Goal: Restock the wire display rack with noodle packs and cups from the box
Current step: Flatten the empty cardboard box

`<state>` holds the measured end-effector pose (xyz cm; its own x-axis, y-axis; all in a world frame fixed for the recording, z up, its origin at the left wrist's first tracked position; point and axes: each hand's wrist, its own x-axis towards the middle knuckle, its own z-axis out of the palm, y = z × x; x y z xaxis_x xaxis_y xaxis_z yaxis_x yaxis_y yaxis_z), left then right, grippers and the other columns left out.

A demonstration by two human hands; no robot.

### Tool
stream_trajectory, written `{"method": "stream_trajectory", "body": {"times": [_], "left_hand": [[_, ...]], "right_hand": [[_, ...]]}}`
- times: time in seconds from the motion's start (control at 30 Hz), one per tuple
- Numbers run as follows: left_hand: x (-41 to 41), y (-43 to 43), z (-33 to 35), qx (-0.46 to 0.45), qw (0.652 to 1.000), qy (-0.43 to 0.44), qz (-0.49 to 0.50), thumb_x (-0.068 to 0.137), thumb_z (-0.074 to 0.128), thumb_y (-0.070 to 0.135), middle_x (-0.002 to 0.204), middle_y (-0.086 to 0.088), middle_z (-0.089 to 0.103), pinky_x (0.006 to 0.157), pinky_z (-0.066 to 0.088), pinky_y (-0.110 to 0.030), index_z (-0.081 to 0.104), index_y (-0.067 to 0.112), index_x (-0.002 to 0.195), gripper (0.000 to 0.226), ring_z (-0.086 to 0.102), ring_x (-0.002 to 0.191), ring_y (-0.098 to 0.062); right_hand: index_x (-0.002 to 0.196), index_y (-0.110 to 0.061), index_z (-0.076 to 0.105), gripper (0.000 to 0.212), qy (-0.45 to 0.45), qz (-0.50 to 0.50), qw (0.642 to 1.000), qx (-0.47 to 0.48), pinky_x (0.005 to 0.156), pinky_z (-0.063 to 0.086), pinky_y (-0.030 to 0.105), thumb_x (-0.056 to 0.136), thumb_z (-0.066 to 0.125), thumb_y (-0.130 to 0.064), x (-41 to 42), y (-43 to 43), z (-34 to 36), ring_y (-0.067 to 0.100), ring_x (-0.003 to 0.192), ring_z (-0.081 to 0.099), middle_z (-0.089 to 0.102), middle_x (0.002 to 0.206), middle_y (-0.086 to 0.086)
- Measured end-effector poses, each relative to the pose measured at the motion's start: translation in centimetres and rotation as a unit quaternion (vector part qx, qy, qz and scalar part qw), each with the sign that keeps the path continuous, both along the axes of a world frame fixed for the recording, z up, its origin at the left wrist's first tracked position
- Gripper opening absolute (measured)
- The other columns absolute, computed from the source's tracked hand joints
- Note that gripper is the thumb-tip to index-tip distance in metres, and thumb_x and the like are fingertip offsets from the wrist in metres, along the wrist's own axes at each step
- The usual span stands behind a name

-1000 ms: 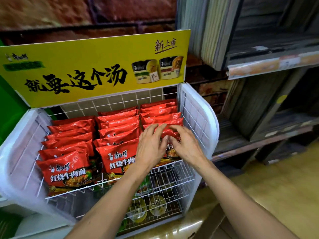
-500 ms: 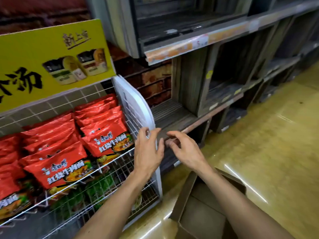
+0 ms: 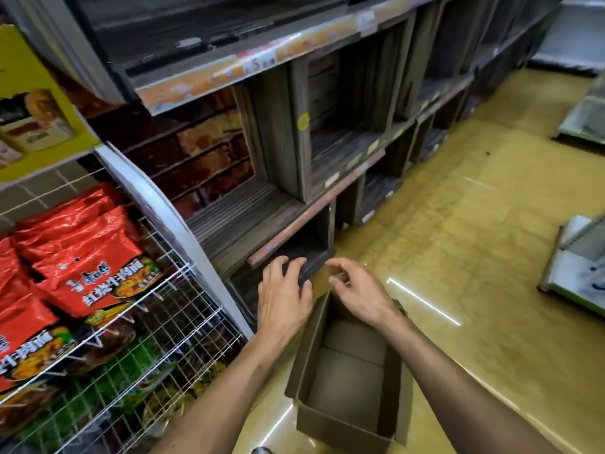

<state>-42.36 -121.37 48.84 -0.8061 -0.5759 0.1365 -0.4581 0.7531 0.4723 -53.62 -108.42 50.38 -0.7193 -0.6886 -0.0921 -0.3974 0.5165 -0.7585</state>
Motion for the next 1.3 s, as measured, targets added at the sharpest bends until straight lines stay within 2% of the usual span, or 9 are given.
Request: {"method": "stream_trajectory", "body": {"times": [0.17, 0.27, 0.37, 0.53, 0.67, 0.97, 1.13, 1.3], "left_hand": [[-1.7, 1.9, -2.2, 0.021, 0.996, -0.071, -0.056, 0.097, 0.055, 0.037, 0.144, -0.006, 0.044, 0.108, 0.04, -0.043, 0.047, 0.023, 0.147, 0.052, 0.036, 0.138, -0.026], [-2.9, 2.2, -3.6, 0.039, 0.99, -0.104, -0.09, 0.098, 0.053, 0.039, 0.143, -0.006, 0.044, 0.111, 0.037, -0.043, 0.046, 0.023, 0.148, 0.053, 0.037, 0.137, -0.026], [-4.3, 2.1, -5.1, 0.06, 0.982, -0.132, -0.119, 0.1, 0.052, 0.039, 0.146, -0.005, 0.042, 0.113, 0.034, -0.039, 0.042, 0.024, 0.15, 0.053, 0.034, 0.139, -0.025], [-7.1, 0.7, -8.1, 0.098, 0.969, -0.158, -0.165, 0.1, 0.051, 0.04, 0.146, -0.003, 0.044, 0.112, 0.037, -0.039, 0.039, 0.025, 0.152, 0.055, 0.039, 0.135, -0.022], [-10.1, -1.4, -10.8, 0.121, 0.954, -0.187, -0.202, 0.102, 0.05, 0.038, 0.148, -0.001, 0.042, 0.113, 0.036, -0.037, 0.037, 0.026, 0.153, 0.054, 0.037, 0.137, -0.021], [-14.4, -3.9, -17.1, 0.17, 0.922, -0.242, -0.251, 0.103, 0.051, 0.037, 0.149, -0.001, 0.041, 0.112, 0.037, -0.035, 0.036, 0.026, 0.154, 0.054, 0.037, 0.139, -0.02], [-15.7, -4.2, -20.9, 0.197, 0.907, -0.284, -0.24, 0.103, 0.051, 0.037, 0.152, 0.0, 0.039, 0.114, 0.038, -0.038, 0.034, 0.027, 0.154, 0.055, 0.034, 0.143, -0.02], [-17.2, -5.3, -26.0, 0.193, 0.907, -0.315, -0.203, 0.102, 0.051, 0.038, 0.153, -0.001, 0.041, 0.115, 0.038, -0.041, 0.035, 0.028, 0.154, 0.055, 0.036, 0.143, -0.02]], "right_hand": [[0.137, -0.027, 0.057, 0.037, -0.035, -0.029, 0.998, 0.049, 0.089, 0.041, 0.016, 0.1, 0.058, -0.024, -1.1, 3.0, -1.7, 0.006, 0.104, 0.06, 0.065, 0.128, -0.006], [0.137, -0.028, 0.057, 0.037, -0.045, -0.054, 0.995, 0.072, 0.08, 0.034, 0.009, 0.1, 0.058, -0.026, -1.8, 4.0, -3.2, 0.0, 0.096, 0.055, 0.066, 0.125, -0.007], [0.136, -0.029, 0.058, 0.037, -0.072, -0.08, 0.991, 0.082, 0.084, 0.039, 0.014, 0.1, 0.059, -0.027, -2.6, 4.4, -5.0, 0.0, 0.096, 0.055, 0.066, 0.124, -0.007], [0.139, -0.029, 0.055, 0.038, -0.117, -0.121, 0.981, 0.1, 0.101, 0.048, 0.027, 0.101, 0.058, -0.028, -4.0, 3.9, -8.1, 0.01, 0.119, 0.058, 0.061, 0.133, -0.003], [0.14, -0.031, 0.052, 0.038, -0.135, -0.17, 0.968, 0.128, 0.102, 0.05, 0.03, 0.101, 0.055, -0.029, -5.4, 2.5, -10.5, 0.012, 0.12, 0.058, 0.06, 0.135, -0.002], [0.143, -0.027, 0.048, 0.04, -0.171, -0.24, 0.944, 0.147, 0.102, 0.047, 0.028, 0.103, 0.053, -0.029, -7.0, 0.4, -15.5, 0.015, 0.128, 0.055, 0.056, 0.142, -0.002], [0.144, -0.028, 0.046, 0.042, -0.193, -0.258, 0.935, 0.151, 0.1, 0.048, 0.028, 0.103, 0.053, -0.031, -8.3, 0.4, -18.7, 0.014, 0.127, 0.054, 0.054, 0.143, -0.003], [0.144, -0.029, 0.046, 0.042, -0.22, -0.254, 0.93, 0.146, 0.099, 0.049, 0.028, 0.103, 0.053, -0.031, -10.3, 0.8, -23.8, 0.012, 0.123, 0.055, 0.054, 0.141, -0.004]]}}
